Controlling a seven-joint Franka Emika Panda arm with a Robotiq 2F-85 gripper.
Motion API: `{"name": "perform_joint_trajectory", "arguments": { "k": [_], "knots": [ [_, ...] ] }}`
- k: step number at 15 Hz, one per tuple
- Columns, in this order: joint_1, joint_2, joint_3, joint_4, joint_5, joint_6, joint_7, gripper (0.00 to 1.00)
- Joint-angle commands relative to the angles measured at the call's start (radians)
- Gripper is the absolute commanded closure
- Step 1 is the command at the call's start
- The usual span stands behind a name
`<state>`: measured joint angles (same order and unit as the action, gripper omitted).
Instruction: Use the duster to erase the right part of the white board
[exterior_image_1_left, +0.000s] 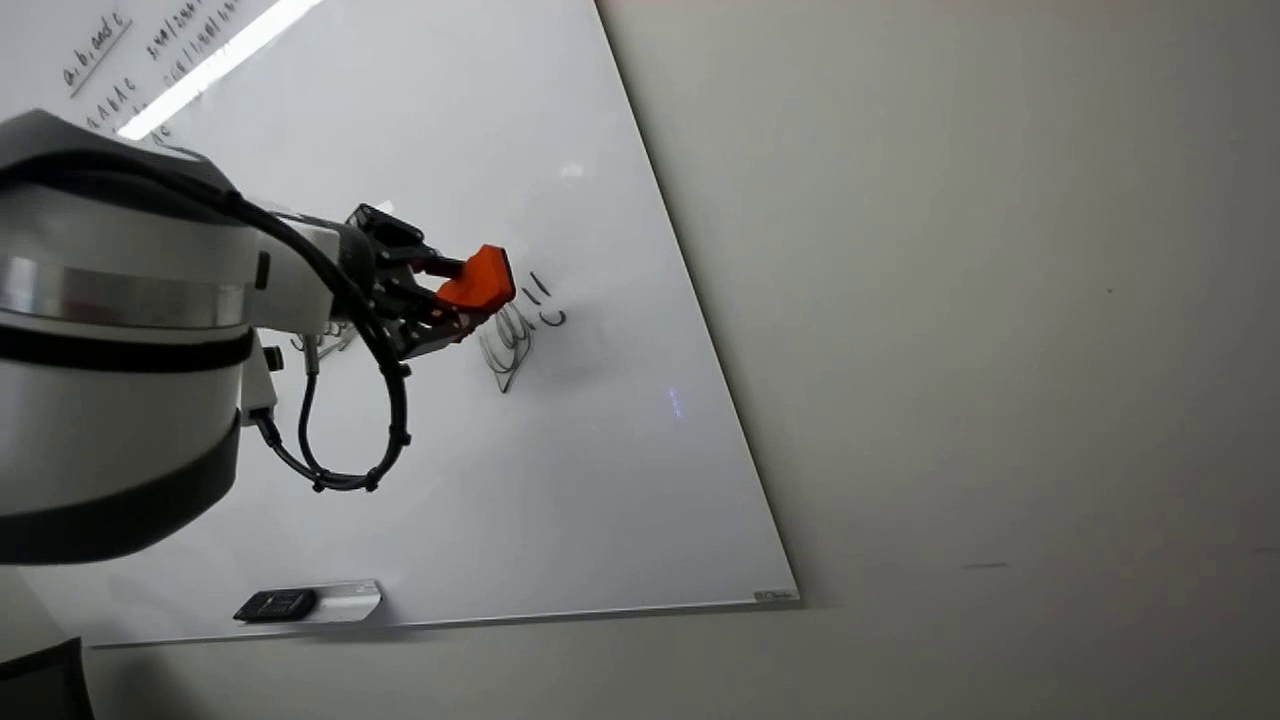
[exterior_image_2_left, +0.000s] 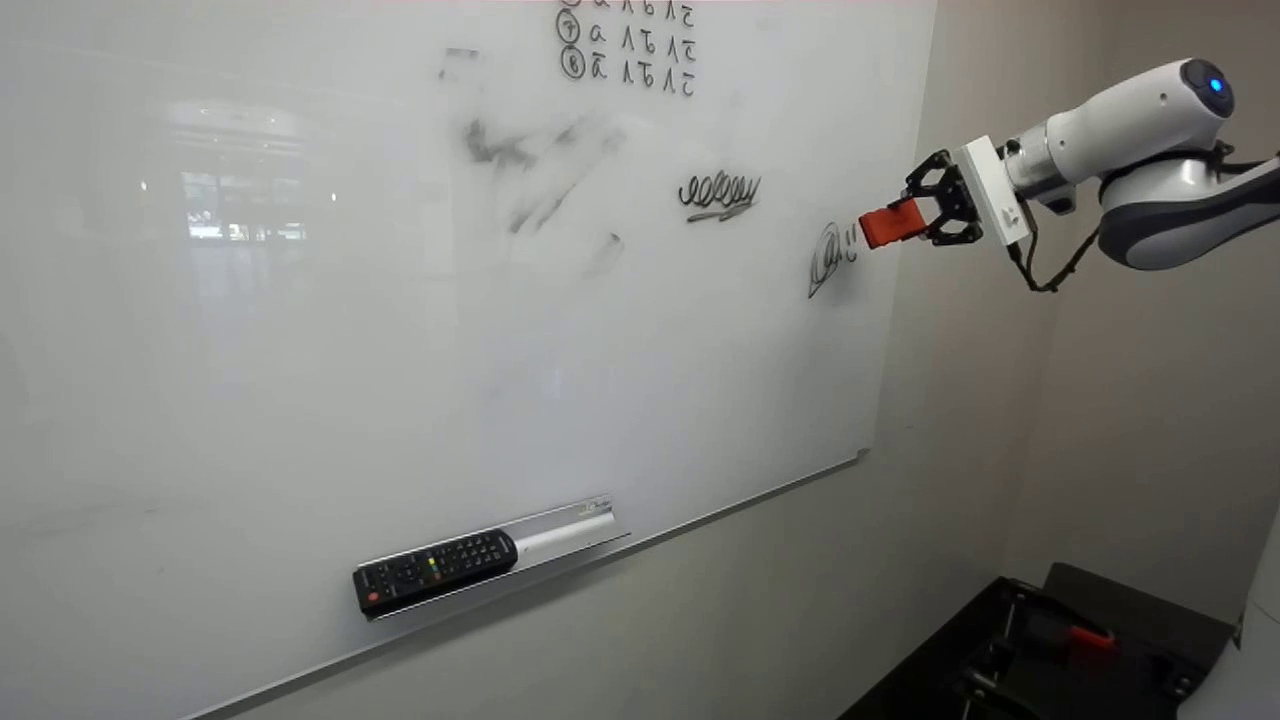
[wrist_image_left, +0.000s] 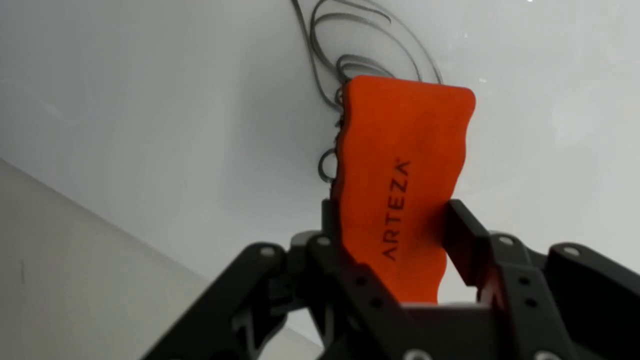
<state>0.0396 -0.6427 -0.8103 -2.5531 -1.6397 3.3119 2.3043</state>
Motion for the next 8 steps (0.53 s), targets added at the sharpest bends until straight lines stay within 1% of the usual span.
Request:
{"name": "perform_joint_trajectory", "arguments": {
  "k": [1, 2, 3, 4, 5, 6, 8],
  "knots": [
    [-0.021, 0.014, -0.081, -0.017, 0.207, 0.176, -0.128, 0.72],
    [0.058, -0.012, -0.164, 0.009, 0.133, 0.18, -0.039, 0.72],
    [0.073, 0.019, -0.189, 0.001, 0.212, 0.231, -0.075, 0.72],
    [0.171, -0.023, -0.252, -0.018, 0.202, 0.161, -0.067, 0.72],
    [0.063, -0.008, -0.183, -0.005, 0.165, 0.161, -0.066, 0.47],
    [0.108, -0.012, -0.22, -0.01, 0.172, 0.157, -0.066, 0.47],
    [0.165, -0.013, -0.251, -0.012, 0.181, 0.156, -0.066, 0.47]
  ]
}}
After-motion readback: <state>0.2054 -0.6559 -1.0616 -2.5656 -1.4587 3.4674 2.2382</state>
